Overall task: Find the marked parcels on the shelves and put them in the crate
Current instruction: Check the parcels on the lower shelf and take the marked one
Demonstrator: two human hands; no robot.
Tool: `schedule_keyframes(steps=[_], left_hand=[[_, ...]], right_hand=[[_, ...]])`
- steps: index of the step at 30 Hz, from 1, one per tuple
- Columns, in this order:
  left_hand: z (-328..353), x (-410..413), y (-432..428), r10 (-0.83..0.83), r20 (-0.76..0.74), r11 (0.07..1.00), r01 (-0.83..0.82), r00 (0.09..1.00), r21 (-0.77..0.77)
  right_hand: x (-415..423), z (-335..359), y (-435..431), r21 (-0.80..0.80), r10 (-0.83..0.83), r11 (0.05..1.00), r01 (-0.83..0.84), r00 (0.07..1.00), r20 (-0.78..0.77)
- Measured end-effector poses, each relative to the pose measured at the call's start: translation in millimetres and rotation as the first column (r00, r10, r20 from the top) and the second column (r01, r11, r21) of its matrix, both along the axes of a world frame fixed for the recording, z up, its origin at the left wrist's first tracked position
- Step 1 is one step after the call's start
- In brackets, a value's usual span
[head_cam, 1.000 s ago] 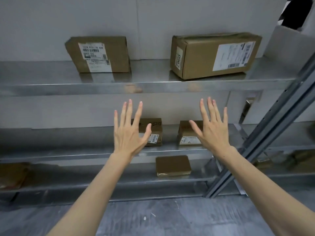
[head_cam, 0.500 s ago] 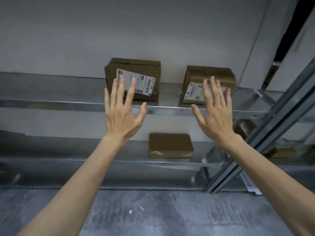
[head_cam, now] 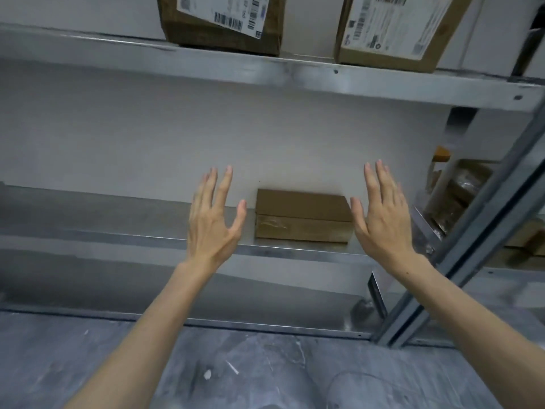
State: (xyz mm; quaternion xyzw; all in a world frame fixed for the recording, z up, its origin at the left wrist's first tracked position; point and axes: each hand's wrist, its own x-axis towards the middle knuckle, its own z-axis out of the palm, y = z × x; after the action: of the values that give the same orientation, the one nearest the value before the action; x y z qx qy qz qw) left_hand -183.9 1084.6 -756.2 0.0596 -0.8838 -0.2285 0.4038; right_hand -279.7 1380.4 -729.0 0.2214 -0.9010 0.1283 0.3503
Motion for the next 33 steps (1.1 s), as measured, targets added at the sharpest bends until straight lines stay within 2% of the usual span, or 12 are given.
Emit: schedule_keyframes(steps=[4,7,11,12,14,16,17,22,24,28,33], left_hand=[[-32.0,0.2,24.2,0.007,0.003,0.961,-0.007,1.0,0.278],[-24.7,-4.7,44.7,0.068,0.017,0.879,-0.068,0.998,0.471],[-2.6,-26.6,53.9,0.075,0.053,0.727,-0.091,0.996,0.68],[-1.7,-35.1,52.3,0.049,0.068,0.671,-0.083,0.997,0.736],[-11.2,-50.5,48.6,-0.007,0.077,0.538,-0.061,0.997,0.841],[-27.4,-61.4,47.5,-0.05,0.074,0.413,-0.047,0.996,0.909],[-35.0,-64.7,48.2,-0.062,0.095,0.38,-0.064,0.994,0.923],[-49.3,-89.5,49.8,-0.22,0.133,0.247,-0.076,0.966,0.966],[-52.1,-97.7,44.6,-0.26,0.163,0.266,-0.091,0.952,0.96],[-53.4,-99.4,27.7,-0.28,0.266,0.386,-0.146,0.922,0.911],[-43.9,-92.2,25.5,-0.279,0.256,0.364,-0.144,0.925,0.92]], right_hand=[[-5.2,-21.3,21.0,-0.129,-0.033,0.99,0.054,0.986,0.162],[-9.1,-17.9,34.7,-0.225,-0.068,0.963,0.147,0.943,0.325],[-29.6,-13.8,37.3,-0.321,0.009,0.935,0.15,0.895,0.446],[-39.5,-16.0,35.2,-0.376,0.044,0.91,0.176,0.859,0.509],[-56.8,-22.1,30.0,-0.526,0.179,0.79,0.314,0.704,0.688],[-64.6,-30.0,25.6,-0.623,0.357,0.651,0.434,0.548,0.756],[-66.0,-34.9,23.6,-0.641,0.41,0.614,0.461,0.508,0.758],[-77.6,-48.3,11.0,-0.691,0.526,0.523,0.499,0.449,0.722],[-82.3,-52.4,8.9,-0.678,0.506,0.535,0.504,0.451,0.735],[-82.6,-62.0,6.9,-0.683,0.495,0.52,0.513,0.471,0.73],[-79.3,-59.1,1.8,-0.699,0.517,0.517,0.494,0.47,0.715]])
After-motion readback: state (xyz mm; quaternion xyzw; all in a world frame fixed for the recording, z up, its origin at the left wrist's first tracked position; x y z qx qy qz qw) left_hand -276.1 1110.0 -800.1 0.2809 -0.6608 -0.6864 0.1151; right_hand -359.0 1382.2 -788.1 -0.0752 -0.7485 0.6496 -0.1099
